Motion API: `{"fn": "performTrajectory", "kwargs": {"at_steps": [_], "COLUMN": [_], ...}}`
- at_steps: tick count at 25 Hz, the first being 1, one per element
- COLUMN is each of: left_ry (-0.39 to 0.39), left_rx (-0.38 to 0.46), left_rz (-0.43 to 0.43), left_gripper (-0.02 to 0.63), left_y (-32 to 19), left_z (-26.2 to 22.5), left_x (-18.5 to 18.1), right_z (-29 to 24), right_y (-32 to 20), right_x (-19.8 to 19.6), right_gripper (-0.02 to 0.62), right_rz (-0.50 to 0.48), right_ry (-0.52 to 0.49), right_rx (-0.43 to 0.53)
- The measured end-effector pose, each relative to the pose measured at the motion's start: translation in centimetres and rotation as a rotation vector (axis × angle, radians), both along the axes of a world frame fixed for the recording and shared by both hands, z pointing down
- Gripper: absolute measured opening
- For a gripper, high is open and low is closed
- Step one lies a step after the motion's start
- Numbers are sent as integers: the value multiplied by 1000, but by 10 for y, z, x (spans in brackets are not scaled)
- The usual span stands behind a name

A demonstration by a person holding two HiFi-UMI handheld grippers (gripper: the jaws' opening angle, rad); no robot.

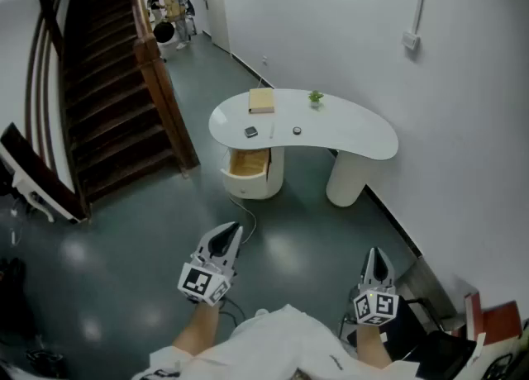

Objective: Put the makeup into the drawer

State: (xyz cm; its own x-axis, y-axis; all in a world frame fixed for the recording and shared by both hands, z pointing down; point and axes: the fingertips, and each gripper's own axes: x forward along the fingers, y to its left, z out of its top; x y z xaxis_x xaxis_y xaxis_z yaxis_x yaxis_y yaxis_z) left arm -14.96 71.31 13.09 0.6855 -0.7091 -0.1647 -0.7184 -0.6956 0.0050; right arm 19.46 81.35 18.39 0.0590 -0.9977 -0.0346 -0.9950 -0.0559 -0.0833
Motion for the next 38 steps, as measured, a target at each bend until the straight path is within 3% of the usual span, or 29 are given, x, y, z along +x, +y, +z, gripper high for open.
{"fn": "performTrajectory", "kwargs": {"at_steps": [18,21,24,28,38], "left_ry": [-45,-36,-48,-40,-53], "left_rx": [-28,-55,-78,-119,-164], "left_rz": [85,96,88,57,64], "left_gripper": [56,262,344,388,397], "left_y": [-13,-20,-26,-38,-48], "left_z": [15,22,32,43,64], "left_x": [7,5,-1,-20,-56], "right_z": [4,4,4,2,11], "right_y": [-15,-20,-27,-38,-47], "right_x": [-20,-27,-38,-56,-101], "right_gripper": [17,17,17,17,17], "right_rz": [-27,-27,-28,-29,-30], "right_ry": [-5,4,15,24,30], "right_rx": [-21,-30,-31,-26,-47]}}
